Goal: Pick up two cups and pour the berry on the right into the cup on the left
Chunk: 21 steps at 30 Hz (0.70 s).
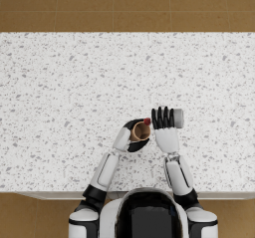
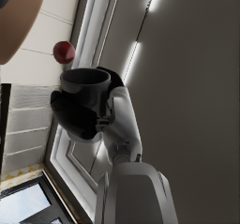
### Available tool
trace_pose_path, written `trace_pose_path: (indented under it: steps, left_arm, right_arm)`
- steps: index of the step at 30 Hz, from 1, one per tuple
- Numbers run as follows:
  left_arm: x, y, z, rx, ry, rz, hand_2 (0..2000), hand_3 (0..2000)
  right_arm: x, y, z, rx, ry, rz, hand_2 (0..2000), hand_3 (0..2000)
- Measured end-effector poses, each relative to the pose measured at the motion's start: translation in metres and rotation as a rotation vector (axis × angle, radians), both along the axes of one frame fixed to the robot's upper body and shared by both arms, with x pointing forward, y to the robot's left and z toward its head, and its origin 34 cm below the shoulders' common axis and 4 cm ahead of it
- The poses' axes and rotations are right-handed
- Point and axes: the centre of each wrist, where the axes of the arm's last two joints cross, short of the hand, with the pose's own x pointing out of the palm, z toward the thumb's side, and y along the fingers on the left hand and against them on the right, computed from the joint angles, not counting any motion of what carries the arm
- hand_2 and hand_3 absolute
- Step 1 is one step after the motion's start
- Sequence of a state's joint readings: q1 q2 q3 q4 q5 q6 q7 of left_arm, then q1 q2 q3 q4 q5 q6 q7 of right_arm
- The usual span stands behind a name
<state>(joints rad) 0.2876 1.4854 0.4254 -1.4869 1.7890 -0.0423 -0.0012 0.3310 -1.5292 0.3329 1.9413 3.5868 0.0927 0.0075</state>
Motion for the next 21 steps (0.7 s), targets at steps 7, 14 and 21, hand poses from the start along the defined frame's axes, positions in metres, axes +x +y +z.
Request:
trace_pose_path:
  steps: [7, 14, 21]
  left_arm:
    - [0.0032, 0.0011, 0.0001, -0.011, 0.006, 0.014, 2000, 1280]
    - [0.0039, 0.0028, 0.0009, -0.02, 0.004, 0.024, 2000, 1280]
    - [0.004, 0.0031, 0.0011, -0.022, 0.004, 0.026, 2000, 1280]
  right_arm:
    - [-0.0008, -0.0005, 0.0006, -0.007, -0.01, -0.019, 2000, 1280]
    - [-0.0017, -0.0009, 0.0008, 0.0, -0.01, -0.023, 2000, 1280]
    - [-0.0021, -0.0009, 0.001, 0.001, -0.01, -0.023, 2000, 1280]
